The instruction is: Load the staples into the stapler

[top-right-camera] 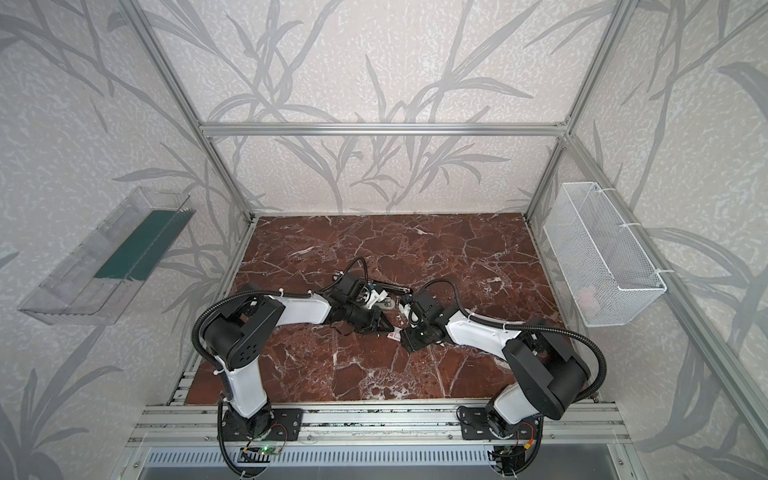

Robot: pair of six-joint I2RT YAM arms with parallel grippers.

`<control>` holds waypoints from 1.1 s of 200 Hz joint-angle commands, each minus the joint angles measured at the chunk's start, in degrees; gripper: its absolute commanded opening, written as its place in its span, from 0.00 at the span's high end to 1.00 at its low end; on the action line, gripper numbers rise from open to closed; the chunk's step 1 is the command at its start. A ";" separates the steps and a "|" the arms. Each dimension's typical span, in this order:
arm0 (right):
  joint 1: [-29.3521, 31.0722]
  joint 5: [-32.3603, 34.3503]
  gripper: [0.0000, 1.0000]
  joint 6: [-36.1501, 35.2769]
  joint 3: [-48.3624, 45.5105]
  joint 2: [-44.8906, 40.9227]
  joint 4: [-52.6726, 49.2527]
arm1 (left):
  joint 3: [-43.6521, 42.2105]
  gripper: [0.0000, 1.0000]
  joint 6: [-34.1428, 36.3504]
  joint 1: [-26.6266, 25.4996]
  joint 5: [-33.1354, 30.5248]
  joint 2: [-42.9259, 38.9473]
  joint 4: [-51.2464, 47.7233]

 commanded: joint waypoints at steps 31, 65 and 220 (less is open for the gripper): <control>0.51 -1.24 0.44 -0.46 1.83 1.94 -0.91 | -1.35 0.72 0.51 -0.18 -2.45 -4.09 -1.89; 0.51 -1.50 0.44 -0.46 1.94 2.28 -1.02 | -0.98 0.69 1.27 -0.17 -2.67 -2.48 -2.83; 0.53 -3.17 0.48 -0.55 2.06 3.38 -0.34 | 0.31 0.90 -0.53 -1.73 -0.72 1.42 0.39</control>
